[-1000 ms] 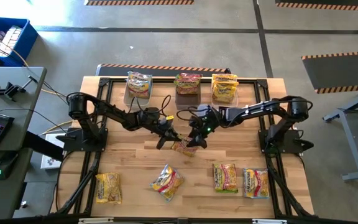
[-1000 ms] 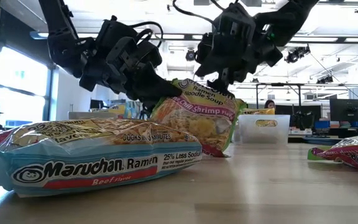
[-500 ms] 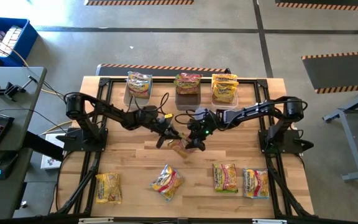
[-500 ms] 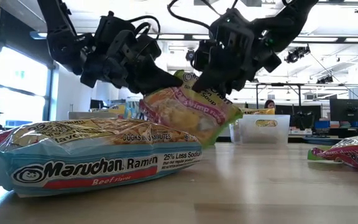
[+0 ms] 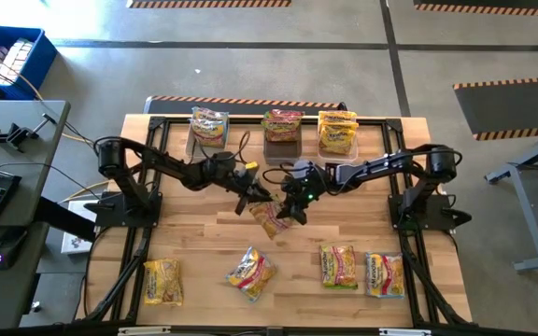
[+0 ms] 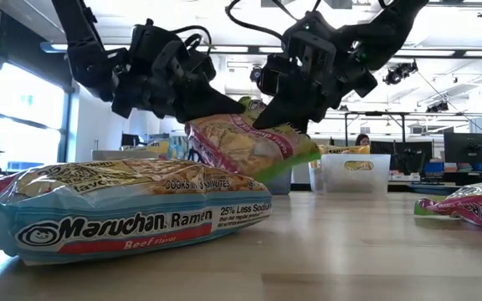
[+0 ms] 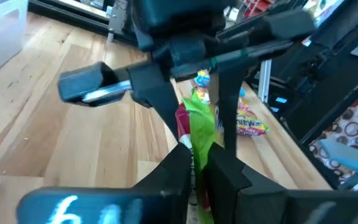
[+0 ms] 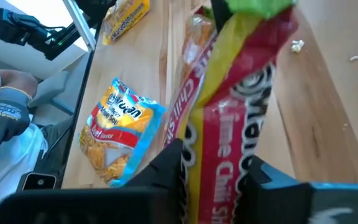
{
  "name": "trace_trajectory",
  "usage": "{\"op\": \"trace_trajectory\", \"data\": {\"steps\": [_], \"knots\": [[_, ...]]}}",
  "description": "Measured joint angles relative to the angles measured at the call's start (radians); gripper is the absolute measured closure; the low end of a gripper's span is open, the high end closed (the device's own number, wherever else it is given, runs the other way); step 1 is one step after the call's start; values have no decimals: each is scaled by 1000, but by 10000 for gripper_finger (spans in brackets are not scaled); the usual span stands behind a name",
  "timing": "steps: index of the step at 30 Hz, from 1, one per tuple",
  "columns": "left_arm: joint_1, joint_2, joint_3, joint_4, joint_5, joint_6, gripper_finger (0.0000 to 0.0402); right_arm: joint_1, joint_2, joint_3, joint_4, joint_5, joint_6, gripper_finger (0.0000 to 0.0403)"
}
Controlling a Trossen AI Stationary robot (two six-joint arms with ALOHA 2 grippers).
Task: Sort Maruchan noodles
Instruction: Put the green noodle pack into the black bin
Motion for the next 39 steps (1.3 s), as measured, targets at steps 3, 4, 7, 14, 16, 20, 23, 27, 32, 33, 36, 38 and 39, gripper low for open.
{"op": "trace_trajectory", "data": {"steps": [3,4,7,14,16,20,23,27,32,33,36,38,39], "knots": [[30,-30,-3,-2,32,0,354,-11,-3,0,2,-2,2,350],[41,-51,-11,-1,38,0,347,-16,-3,5,-6,-7,1,357],[74,-128,-41,13,30,23,330,-26,-3,41,-76,-10,-19,369],[129,-356,-203,11,-15,111,315,-41,-3,249,-408,28,-188,372],[130,-417,-257,4,-49,135,316,-51,-3,336,-536,66,-247,372],[130,-507,-346,6,-103,160,323,-83,-3,513,-772,166,-366,372],[130,-543,-393,5,-125,160,328,-118,1,634,-916,261,-457,372],[130,-559,-431,6,-151,158,334,-177,33,766,-1037,334,-588,373],[129,-556,-439,7,-152,142,337,-250,112,894,-1124,385,-715,382],[127,-555,-439,5,-152,142,337,-262,131,919,-1142,404,-742,382],[127,-555,-439,5,-152,144,337,-296,188,998,-1205,449,-811,382],[127,-555,-439,5,-157,148,337,-317,225,1047,-1236,464,-844,382],[127,-555,-439,5,-161,148,337,-327,241,1066,-1248,465,-864,382]]}}
